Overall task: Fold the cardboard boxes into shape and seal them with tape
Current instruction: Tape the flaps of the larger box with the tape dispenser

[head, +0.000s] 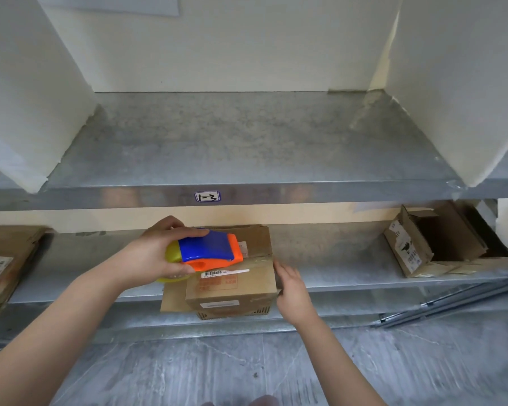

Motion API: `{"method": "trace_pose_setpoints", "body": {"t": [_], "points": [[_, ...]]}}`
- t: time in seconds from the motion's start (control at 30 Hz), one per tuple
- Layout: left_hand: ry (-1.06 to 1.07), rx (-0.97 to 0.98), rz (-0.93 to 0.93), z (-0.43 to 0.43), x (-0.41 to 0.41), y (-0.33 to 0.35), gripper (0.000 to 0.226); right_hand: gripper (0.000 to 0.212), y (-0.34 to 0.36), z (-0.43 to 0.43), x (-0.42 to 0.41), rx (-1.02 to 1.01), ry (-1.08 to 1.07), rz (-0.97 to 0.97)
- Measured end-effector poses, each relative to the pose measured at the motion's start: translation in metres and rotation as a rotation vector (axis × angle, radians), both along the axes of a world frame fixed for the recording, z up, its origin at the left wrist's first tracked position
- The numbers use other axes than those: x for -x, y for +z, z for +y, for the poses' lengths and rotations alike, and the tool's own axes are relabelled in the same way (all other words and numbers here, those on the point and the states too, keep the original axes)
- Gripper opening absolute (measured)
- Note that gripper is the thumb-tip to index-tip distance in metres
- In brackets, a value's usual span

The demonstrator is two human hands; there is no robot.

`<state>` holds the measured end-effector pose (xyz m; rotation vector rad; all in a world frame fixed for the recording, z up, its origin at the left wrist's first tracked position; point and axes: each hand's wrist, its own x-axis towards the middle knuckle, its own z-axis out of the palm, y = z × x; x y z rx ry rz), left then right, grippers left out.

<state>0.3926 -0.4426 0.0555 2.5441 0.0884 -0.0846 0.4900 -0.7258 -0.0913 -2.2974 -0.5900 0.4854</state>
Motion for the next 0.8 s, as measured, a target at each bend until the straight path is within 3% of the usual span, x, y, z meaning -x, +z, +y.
{"method": "trace_pose_setpoints", "body": {"t": [0.07, 0.17, 0.23, 0.33, 0.63, 0.8], "points": [[-0.009, -0.005, 0.004, -0.001, 0.000, 0.001, 0.068, 0.076, 0.011, -0.004, -0.004, -0.007, 0.025, 0.049], [-0.025, -0.003, 0.000, -0.003, 0.001, 0.001, 0.068, 0.051, 0.041, -0.001, -0.009, -0.136, -0.102, 0.184], [-0.041, -0.002, -0.015, -0.004, 0.003, 0.000, 0.064, 0.073, 0.054, 0.007, -0.008, -0.194, -0.030, 0.285], [-0.057, -0.018, -0.008, -0.005, 0.011, -0.005, 0.062, 0.100, 0.052, 0.019, -0.002, -0.002, 0.120, 0.183], [-0.101, -0.020, -0.044, 0.007, 0.020, 0.010, 0.071, 0.123, 0.051, 0.020, -0.017, 0.151, 0.233, 0.138], [-0.104, 0.003, -0.045, 0.007, 0.024, 0.020, 0.065, 0.112, 0.047, 0.021, -0.013, 0.117, 0.190, 0.099]]}}
